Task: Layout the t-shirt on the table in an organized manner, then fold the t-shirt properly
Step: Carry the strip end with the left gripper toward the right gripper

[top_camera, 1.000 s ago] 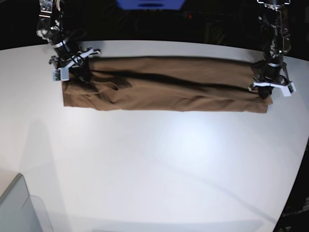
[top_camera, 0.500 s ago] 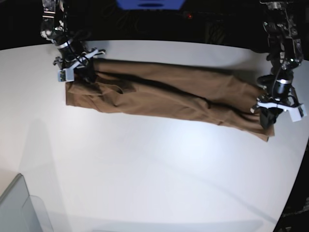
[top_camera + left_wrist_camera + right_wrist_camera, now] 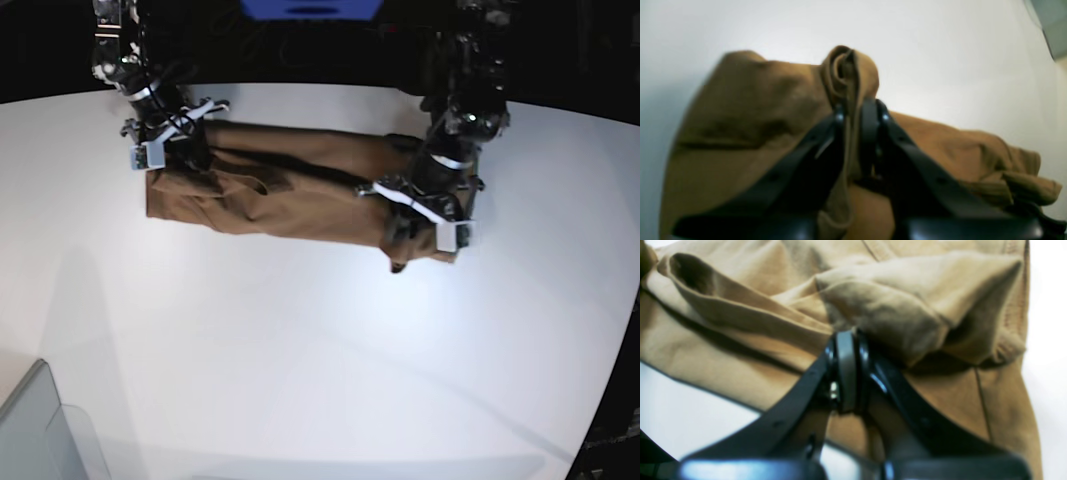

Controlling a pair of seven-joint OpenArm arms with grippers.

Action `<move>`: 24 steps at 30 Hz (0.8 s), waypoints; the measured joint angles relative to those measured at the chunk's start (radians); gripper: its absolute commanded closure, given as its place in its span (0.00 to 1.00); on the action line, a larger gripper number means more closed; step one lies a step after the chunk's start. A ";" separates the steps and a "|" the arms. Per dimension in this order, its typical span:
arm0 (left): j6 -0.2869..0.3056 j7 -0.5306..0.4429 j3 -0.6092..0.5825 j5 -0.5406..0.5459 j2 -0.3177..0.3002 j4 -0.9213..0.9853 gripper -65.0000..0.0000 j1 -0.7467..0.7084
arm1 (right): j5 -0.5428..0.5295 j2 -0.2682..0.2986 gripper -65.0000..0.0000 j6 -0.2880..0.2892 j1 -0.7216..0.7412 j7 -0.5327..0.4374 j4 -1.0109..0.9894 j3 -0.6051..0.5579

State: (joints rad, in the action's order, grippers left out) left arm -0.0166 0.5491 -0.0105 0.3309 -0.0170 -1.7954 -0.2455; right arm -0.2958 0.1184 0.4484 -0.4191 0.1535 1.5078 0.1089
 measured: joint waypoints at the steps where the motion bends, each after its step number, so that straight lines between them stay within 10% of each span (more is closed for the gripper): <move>1: -0.002 -0.009 -0.025 -0.030 0.010 0.005 1.00 0.003 | 0.000 0.000 1.00 0.000 0.000 0.001 0.000 0.000; 18: -0.001 -0.007 -0.272 -0.147 0.003 0.150 0.99 0.099 | 0.011 0.000 1.00 0.000 -0.006 0.024 0.028 -0.003; 24: 0.005 -0.006 -0.278 -0.148 0.000 0.152 0.69 0.084 | 0.030 0.000 0.90 0.000 -0.025 0.065 0.103 -0.002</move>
State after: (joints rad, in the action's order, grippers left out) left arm -0.0116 0.5426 -0.2890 0.1833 -0.0166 -1.6436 -0.1612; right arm -0.2661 0.1188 0.4484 -0.4442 0.2188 1.6108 0.1066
